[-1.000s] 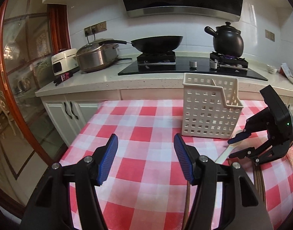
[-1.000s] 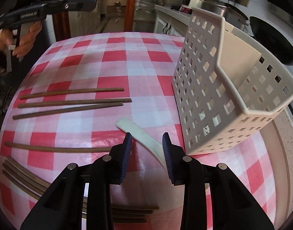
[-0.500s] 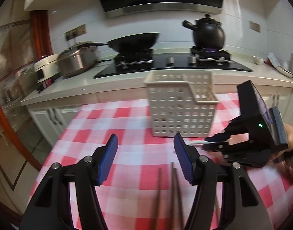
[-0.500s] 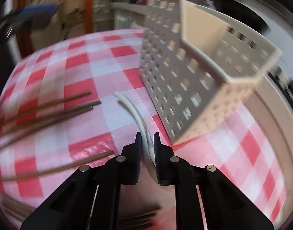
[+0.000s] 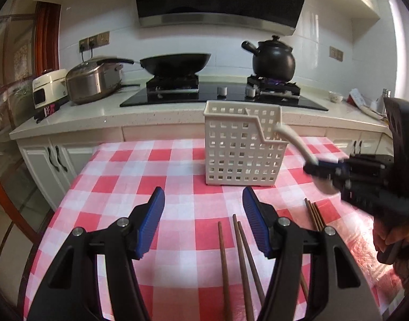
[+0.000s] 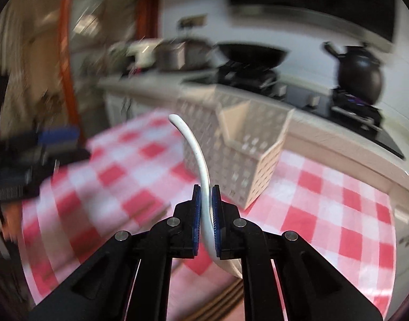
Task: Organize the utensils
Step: 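Lift the held spoon with the right gripper over the white basket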
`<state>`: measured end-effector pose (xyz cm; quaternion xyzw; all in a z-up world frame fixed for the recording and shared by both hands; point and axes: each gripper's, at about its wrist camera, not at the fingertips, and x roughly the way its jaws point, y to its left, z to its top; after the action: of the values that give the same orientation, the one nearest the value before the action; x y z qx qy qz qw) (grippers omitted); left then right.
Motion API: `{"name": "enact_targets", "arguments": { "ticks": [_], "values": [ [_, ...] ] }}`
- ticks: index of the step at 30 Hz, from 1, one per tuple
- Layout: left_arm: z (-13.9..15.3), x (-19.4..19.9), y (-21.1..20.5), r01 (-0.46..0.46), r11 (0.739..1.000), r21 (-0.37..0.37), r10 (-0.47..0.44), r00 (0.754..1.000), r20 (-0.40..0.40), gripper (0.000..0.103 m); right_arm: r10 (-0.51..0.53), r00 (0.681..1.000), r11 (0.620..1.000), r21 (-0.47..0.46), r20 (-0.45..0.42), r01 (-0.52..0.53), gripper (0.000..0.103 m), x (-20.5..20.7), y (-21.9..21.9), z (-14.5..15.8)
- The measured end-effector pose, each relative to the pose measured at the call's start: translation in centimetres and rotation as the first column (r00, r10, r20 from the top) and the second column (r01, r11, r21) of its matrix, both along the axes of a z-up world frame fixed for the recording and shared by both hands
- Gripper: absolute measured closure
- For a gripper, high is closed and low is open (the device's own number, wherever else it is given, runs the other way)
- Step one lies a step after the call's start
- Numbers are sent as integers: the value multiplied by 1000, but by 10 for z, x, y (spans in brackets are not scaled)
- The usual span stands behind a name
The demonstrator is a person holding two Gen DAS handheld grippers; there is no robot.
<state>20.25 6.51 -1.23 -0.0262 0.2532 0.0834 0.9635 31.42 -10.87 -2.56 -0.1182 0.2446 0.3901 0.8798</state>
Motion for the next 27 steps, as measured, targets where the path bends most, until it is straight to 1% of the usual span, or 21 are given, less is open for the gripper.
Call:
{"name": "enact_targets", "arguments": {
  "ticks": [4, 7, 15, 21, 25, 27],
  "values": [
    [7, -15, 9, 24, 999, -22, -23, 999, 35, 45, -113, 994, 988, 101, -8, 113, 94, 4, -2, 20],
    [9, -25, 16, 25, 999, -35, -23, 998, 52, 45, -187, 981, 967, 169, -39, 191, 94, 20, 2, 31],
    [7, -41, 43, 4, 998, -61, 0, 998, 70, 45, -276, 953, 902, 310, -123, 301, 94, 53, 18, 33],
    [1, -45, 68, -23, 996, -91, 29, 997, 65, 45, -324, 938, 877, 334, -122, 347, 94, 71, 35, 34],
    [-4, -47, 82, -44, 994, -98, 50, 997, 64, 45, -343, 930, 857, 361, -130, 367, 94, 81, 39, 32],
    [-7, -47, 89, -57, 993, -106, 64, 996, 58, 45, -341, 930, 858, 360, -134, 366, 94, 87, 41, 31]
  ]
}}
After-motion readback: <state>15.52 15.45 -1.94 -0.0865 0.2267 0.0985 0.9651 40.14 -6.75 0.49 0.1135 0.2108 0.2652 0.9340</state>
